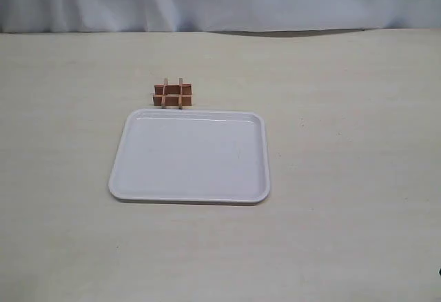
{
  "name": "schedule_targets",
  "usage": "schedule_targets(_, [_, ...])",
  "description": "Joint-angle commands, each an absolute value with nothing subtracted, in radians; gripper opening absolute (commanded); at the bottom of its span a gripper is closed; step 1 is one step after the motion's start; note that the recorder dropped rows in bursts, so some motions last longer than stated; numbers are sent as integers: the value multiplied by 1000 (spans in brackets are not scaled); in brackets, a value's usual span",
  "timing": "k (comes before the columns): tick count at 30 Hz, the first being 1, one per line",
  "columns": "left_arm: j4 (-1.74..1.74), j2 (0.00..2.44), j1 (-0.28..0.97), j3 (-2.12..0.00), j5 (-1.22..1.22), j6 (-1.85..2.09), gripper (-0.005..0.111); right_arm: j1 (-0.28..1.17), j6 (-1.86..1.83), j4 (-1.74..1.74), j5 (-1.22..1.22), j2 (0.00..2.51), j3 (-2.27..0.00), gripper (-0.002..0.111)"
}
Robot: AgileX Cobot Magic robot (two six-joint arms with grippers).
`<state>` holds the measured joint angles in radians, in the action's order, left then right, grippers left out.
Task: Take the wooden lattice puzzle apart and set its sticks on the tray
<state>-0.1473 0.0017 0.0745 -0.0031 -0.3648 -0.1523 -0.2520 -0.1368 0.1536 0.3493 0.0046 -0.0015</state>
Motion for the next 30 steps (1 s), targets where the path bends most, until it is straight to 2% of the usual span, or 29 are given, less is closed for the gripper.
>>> schedule_targets(1, [-145,0,81,0,-355,-150,0,-253,-142,153,343,0,0,5])
schedule_targets(14, [-193,0,81,0,-319,-143,0,-253,-142,153,343,0,0,5])
schedule_targets(23, [-251,0,81,0,415,-144,0,-253,-142,153,343,0,0,5])
schedule_targets(30, [-249,0,81,0,589,-551,0,-253,-142,153,343,0,0,5])
